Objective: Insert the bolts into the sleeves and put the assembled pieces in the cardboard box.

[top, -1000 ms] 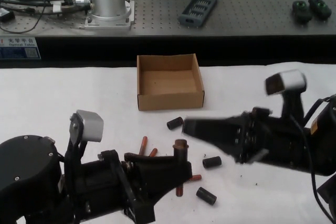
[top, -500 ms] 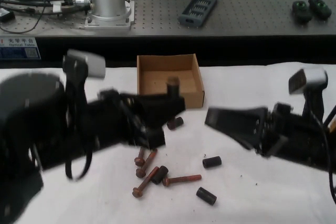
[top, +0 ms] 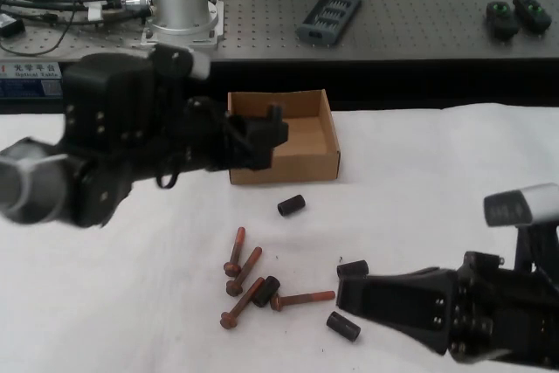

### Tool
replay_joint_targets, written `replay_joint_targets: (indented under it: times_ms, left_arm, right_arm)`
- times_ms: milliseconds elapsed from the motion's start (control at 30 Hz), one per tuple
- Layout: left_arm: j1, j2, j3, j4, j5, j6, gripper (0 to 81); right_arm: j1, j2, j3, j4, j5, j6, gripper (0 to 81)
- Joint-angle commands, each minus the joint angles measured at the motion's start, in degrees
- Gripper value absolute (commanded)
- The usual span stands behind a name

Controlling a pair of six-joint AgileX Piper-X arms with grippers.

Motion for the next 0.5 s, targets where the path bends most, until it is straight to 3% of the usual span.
replay_joint_targets:
  times_ms: [0,167,467]
  left_arm:
    - [0.06,3.10,-4.94,2.14,0.73,3.16,0.6]
    - [0.28,8.39,-13.48,12.26,0.44,10.95,0.6]
    - [4.34,15.99,-26.73,19.93,-1.39,13.17,0.6]
  right_arm:
    - [3.20,-2.18,0.07,3.37,0.81,-1.82,5.8]
    - [5.86,-2.85,0.07,9.95,0.81,-5.39,5.8]
    - [9.09,-4.17,0.07,13.14,1.23,-6.95,5.8]
